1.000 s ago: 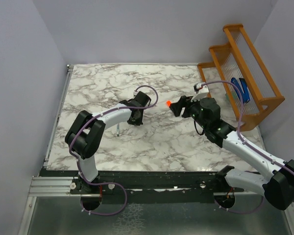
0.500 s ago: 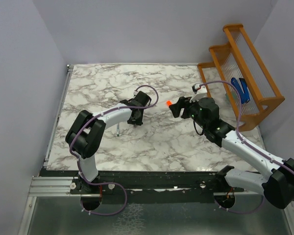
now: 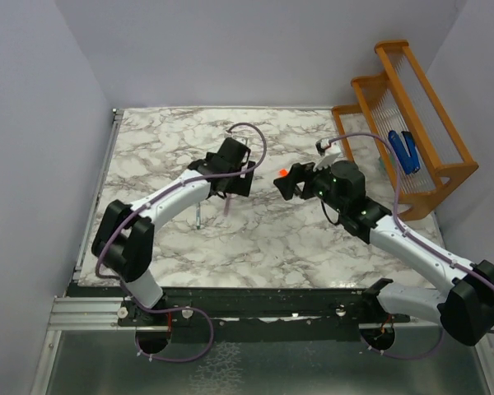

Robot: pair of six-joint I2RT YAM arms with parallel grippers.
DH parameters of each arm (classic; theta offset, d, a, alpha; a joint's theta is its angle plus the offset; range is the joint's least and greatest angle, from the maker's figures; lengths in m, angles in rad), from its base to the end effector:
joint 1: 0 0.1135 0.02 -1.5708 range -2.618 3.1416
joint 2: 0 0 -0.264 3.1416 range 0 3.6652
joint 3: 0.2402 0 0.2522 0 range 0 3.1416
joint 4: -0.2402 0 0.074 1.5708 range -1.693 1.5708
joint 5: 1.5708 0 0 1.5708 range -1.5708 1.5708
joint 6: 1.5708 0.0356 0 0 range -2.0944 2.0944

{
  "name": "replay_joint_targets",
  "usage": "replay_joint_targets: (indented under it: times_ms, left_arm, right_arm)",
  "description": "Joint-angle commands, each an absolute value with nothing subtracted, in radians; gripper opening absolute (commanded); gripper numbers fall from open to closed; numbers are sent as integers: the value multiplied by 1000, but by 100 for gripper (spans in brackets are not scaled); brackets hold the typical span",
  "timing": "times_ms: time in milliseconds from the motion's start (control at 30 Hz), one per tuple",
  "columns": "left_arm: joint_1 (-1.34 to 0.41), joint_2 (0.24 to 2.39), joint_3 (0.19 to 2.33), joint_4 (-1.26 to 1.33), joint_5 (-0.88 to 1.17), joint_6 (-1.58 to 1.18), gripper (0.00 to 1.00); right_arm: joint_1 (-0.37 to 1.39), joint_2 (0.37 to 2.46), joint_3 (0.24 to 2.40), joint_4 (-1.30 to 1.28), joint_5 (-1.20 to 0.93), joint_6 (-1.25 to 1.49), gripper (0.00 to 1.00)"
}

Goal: Insert the pens into the pen caps

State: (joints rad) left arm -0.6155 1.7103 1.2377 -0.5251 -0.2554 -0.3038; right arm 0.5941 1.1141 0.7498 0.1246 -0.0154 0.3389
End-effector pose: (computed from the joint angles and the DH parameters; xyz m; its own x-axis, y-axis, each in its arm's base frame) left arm 0.2999 -0.2010 0.2257 -0.7883 0.2029 -0.5809 0.2211 0.9744 0.0403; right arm 0.2154 0.1462 0.2932 -0.3757 0.1473 -0.9149 -0.4741 0.8177 0.3264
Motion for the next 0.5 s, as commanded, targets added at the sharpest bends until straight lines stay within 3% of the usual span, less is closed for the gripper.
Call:
replay_joint_targets:
  times_ms: [0, 467]
  left_arm:
    - [-578, 1529, 1272, -442, -246, -229, 99]
    - [-371, 1077, 1063, -300, -174, -131, 99]
  right_arm:
    - [591, 1181, 850, 79, -88, 318, 100]
    - [591, 1245, 954, 33, -4, 287, 100]
